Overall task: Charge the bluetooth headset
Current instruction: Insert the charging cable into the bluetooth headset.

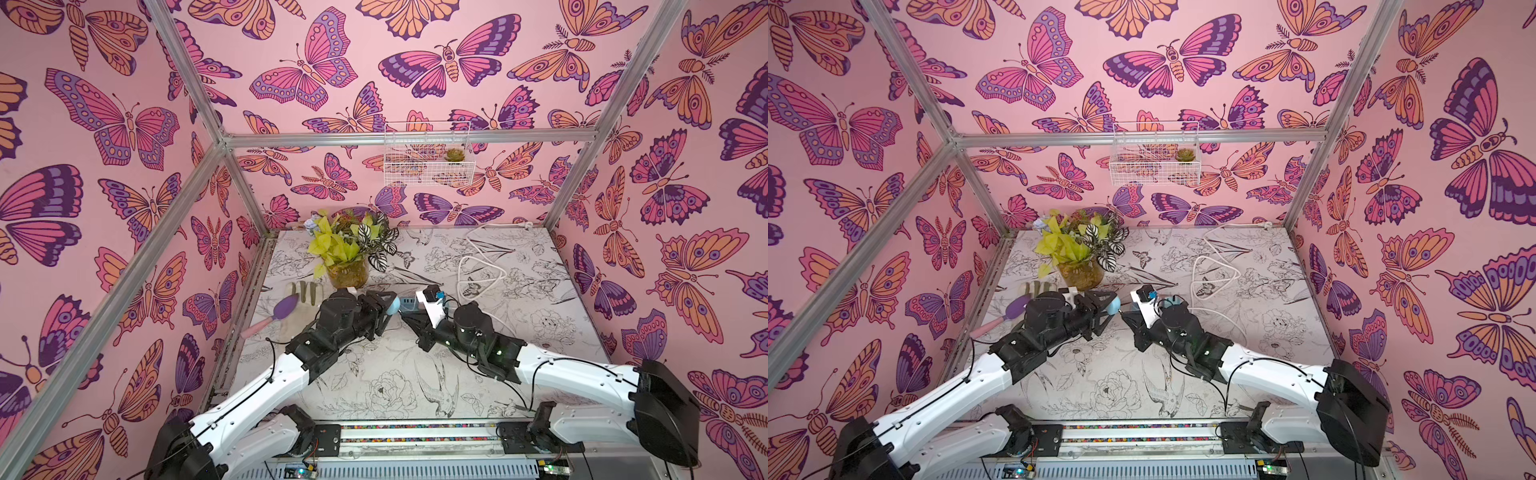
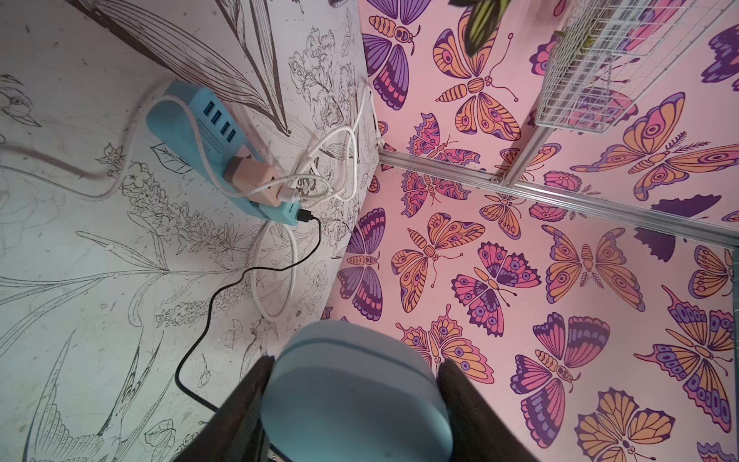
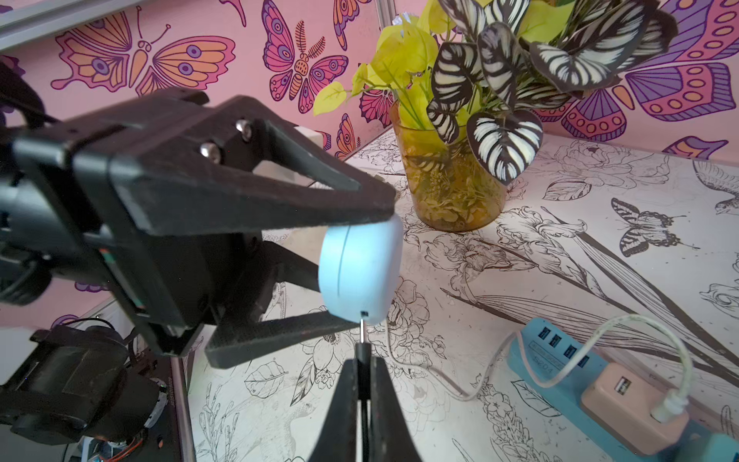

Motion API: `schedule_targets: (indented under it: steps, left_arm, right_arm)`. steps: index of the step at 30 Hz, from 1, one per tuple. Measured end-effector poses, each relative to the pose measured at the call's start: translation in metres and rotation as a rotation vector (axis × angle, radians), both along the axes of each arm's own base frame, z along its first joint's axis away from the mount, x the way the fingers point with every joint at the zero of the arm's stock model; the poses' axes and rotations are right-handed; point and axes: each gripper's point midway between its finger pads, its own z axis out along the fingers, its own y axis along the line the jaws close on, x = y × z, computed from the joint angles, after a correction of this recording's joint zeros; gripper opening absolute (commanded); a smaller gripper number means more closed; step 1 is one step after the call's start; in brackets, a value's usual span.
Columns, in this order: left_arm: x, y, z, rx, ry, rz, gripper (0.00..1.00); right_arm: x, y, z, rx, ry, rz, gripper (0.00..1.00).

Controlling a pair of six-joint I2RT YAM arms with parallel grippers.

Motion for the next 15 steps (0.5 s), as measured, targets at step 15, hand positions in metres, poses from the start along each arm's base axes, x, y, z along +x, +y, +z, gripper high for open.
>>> schedule_targets:
  steps: [15]
  left_arm:
    - [0.0033,-0.0039,0.0008,-0.008,-0.011,0.001,0.09]
  right_arm:
    - [0.0037,0.0033,-0.0019,-0.008,0.003,-0.007,0.00]
